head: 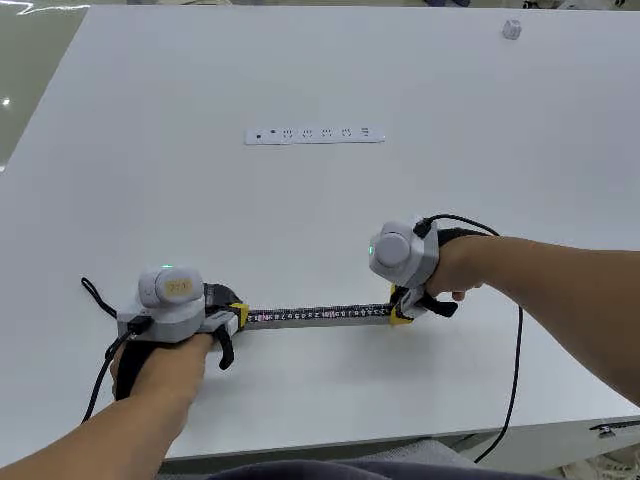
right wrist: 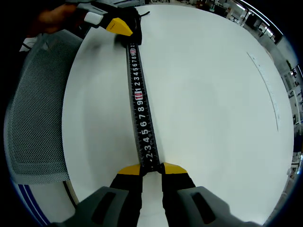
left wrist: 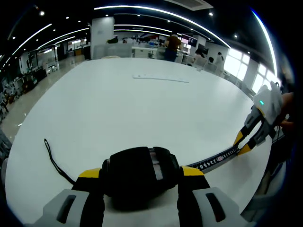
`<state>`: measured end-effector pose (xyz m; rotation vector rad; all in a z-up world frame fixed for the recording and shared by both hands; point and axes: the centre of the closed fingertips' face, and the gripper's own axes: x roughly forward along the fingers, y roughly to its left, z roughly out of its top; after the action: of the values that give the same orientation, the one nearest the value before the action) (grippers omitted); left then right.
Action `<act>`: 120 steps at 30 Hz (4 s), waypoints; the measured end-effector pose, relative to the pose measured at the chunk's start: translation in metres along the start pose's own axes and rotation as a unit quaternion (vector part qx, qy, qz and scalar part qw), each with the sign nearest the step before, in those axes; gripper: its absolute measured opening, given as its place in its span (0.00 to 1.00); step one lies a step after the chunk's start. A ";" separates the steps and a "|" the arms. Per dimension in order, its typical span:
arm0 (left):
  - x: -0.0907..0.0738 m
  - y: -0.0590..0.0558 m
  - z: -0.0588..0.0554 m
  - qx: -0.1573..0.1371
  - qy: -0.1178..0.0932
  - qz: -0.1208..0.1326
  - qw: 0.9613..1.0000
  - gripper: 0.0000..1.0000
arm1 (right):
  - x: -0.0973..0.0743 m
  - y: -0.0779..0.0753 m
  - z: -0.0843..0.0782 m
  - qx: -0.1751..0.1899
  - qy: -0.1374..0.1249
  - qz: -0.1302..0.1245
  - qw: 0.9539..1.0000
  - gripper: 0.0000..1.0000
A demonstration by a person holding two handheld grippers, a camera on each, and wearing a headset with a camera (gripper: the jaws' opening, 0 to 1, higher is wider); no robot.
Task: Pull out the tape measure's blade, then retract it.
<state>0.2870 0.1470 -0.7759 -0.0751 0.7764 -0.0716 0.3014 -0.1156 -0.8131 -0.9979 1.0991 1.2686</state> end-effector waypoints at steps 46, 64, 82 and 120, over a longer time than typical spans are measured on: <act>0.003 0.001 0.001 0.000 0.004 -0.014 1.000 0.59 | 0.002 0.004 0.012 0.002 -0.018 -0.006 1.000 0.15; 0.000 -0.001 0.001 -0.001 0.004 -0.016 1.000 0.59 | 0.003 0.007 0.020 0.006 -0.028 -0.006 1.000 0.15; 0.001 0.000 0.002 -0.002 0.005 -0.018 1.000 0.59 | 0.005 0.007 0.029 0.004 -0.031 -0.005 0.999 0.15; 0.007 0.002 0.001 -0.003 0.007 -0.020 1.000 0.59 | 0.010 0.010 0.051 0.004 -0.045 -0.002 0.999 0.15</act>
<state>0.2923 0.1486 -0.7802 -0.0964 0.7889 -0.1076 0.2941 -0.0630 -0.8123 -0.9289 1.0315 1.2920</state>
